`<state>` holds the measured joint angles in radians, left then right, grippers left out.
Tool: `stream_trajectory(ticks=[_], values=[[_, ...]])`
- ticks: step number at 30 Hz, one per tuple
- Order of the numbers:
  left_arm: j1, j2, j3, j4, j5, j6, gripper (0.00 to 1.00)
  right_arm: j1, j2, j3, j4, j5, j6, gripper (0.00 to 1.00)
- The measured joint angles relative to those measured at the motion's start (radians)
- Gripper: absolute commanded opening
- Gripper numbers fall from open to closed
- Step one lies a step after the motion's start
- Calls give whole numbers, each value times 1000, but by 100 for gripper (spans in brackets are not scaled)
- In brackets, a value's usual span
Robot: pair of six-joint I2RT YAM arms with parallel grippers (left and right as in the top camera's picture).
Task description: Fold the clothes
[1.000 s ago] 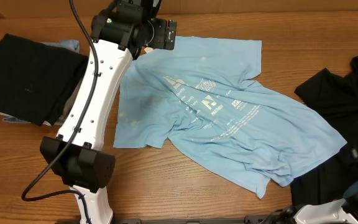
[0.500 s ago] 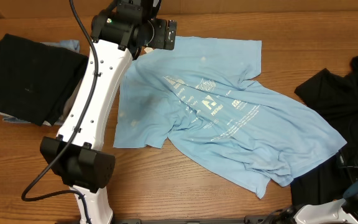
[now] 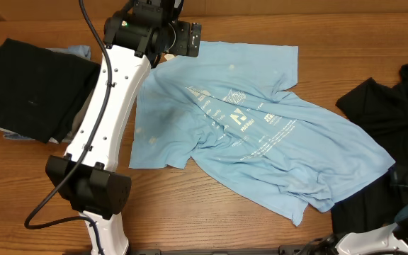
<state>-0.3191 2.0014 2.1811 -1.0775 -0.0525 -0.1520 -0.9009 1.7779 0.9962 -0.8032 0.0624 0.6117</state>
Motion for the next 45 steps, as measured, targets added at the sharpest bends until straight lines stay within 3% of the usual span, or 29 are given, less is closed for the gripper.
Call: stream_trajectory(ticks=[12,18,19,21,26,30,37,45], values=[[0,0,0,0,0,0,100,0,96,267,200,32,-51,4],[0,0,0,0,0,0,100,0,97,526,78,-35,-127,4],[0,0,0,0,0,0,100,0,96,554,54,-56,-133,17],[0,0,0,0,0,0,100,3,94,615,-44,-105,-142,57],[0,0,0,0,0,0,100,7,95,630,-272,-162,-116,64],[0,0,0,0,0,0,100,7,95,626,-391,-203,-107,64],[0,0,0,0,0,0,100,7,95,489,-304,-216,-54,63],[0,0,0,0,0,0,100,7,97,264,-51,-216,2,41]])
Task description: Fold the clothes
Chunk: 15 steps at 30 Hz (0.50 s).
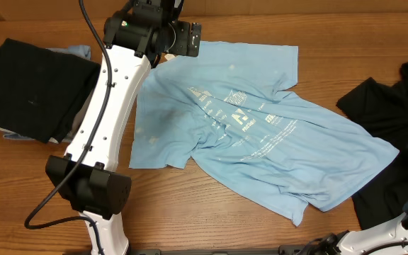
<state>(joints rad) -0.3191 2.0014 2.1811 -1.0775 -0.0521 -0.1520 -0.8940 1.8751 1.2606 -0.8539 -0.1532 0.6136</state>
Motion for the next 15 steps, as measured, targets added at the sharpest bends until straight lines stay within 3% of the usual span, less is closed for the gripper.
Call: stream_trajectory(ticks=[3,5,6,15], values=[[0,0,0,0,0,0,100,0,0,-3,40,3,6,30],[0,0,0,0,0,0,100,0,0,-3,46,11,10,32],[0,0,0,0,0,0,100,0,0,-3,47,18,13,39],[0,0,0,0,0,0,100,0,0,-5,29,59,31,40]])
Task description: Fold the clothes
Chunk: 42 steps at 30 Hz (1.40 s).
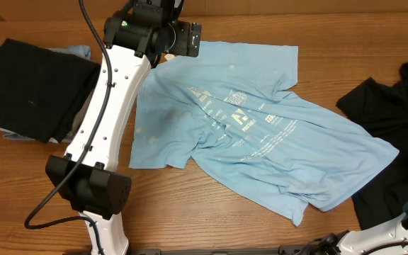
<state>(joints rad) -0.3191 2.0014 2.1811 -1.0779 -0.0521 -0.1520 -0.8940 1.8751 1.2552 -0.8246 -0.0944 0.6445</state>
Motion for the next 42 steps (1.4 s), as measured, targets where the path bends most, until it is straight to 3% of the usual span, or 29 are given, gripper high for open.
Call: stream_trajectory(ticks=[7,8,9,17,25,42], values=[[0,0,0,0,0,0,100,0,0,-54,72,6,17,37],[0,0,0,1,0,0,100,0,0,-65,79,6,18,15],[0,0,0,0,0,0,100,0,0,-79,89,6,23,4],[0,0,0,0,0,0,100,0,2,-69,127,5,32,4],[0,0,0,0,0,0,100,0,3,233,129,-21,-41,4],[0,0,0,0,0,0,100,0,3,585,23,24,-114,4]])
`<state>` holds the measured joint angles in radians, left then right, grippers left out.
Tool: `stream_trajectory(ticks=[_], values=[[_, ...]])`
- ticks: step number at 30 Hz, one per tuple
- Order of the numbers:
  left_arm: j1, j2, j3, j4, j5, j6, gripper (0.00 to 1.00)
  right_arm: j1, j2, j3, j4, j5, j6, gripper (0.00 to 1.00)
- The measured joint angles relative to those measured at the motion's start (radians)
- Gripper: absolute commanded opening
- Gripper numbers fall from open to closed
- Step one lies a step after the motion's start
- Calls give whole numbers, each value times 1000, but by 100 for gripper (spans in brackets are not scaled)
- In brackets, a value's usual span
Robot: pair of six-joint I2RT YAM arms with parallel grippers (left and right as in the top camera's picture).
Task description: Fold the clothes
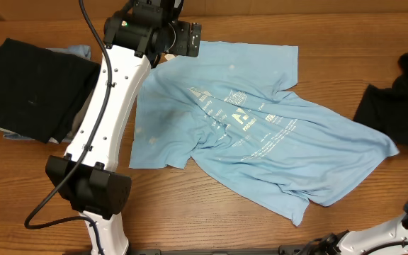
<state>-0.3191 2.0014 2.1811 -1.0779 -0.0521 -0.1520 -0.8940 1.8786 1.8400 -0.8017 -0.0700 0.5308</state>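
A light blue T-shirt (261,134) with white print lies crumpled and partly spread across the middle of the table. My left gripper (170,44) sits at the shirt's far left corner; its fingers are hidden under the wrist, so their state is unclear. A black garment (395,106) is bunched at the right edge, just touching the blue shirt's right corner. Only part of the right arm shows at the bottom right, and its gripper is out of the frame.
A pile of dark folded clothes (30,88) rests at the far left, with a pale blue piece (80,51) peeking out behind it. The white left arm (108,106) stretches from its base (91,188) over the table's left part.
The black garment has shifted right and back; it no longer covers the front right of the table, where bare wood now shows. The left arm and blue shirt are unchanged.
At first the black garment spread down the whole right side, with a dark part of the right arm beside the blue shirt's right hem. That part then sat farther right, at the frame edge. Now the black garment is bunched up at the far right.
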Motion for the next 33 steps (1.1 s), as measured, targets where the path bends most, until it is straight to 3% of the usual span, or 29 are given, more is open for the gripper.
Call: stream_trajectory(ticks=[4,5,6,8,9,11,12,14,18,21,23,26,33], values=[[0,0,0,0,0,0,100,0,0,50,-34,40,-1,4],[0,0,0,0,0,0,100,0,0,57,-35,45,0,13],[0,0,0,0,0,0,100,0,0,67,-35,53,0,34],[0,0,0,0,0,0,100,0,0,79,-37,71,9,59],[0,0,0,0,0,0,100,0,0,85,-48,90,18,83],[0,0,0,0,0,0,100,0,0,89,-65,132,36,96],[0,0,0,0,0,0,100,0,0,89,-73,151,42,97],[0,0,0,0,0,0,100,0,0,89,-85,177,50,94],[0,0,0,0,0,0,100,0,0,89,-111,136,63,73],[0,0,0,0,0,0,100,10,0,89,-126,18,17,31],[0,0,0,0,0,0,100,36,0,89,-154,-46,-32,16],[0,0,0,0,0,0,100,126,0,70,-170,-100,-118,5],[0,0,0,0,0,0,100,380,79,27,-178,-113,-319,4]])
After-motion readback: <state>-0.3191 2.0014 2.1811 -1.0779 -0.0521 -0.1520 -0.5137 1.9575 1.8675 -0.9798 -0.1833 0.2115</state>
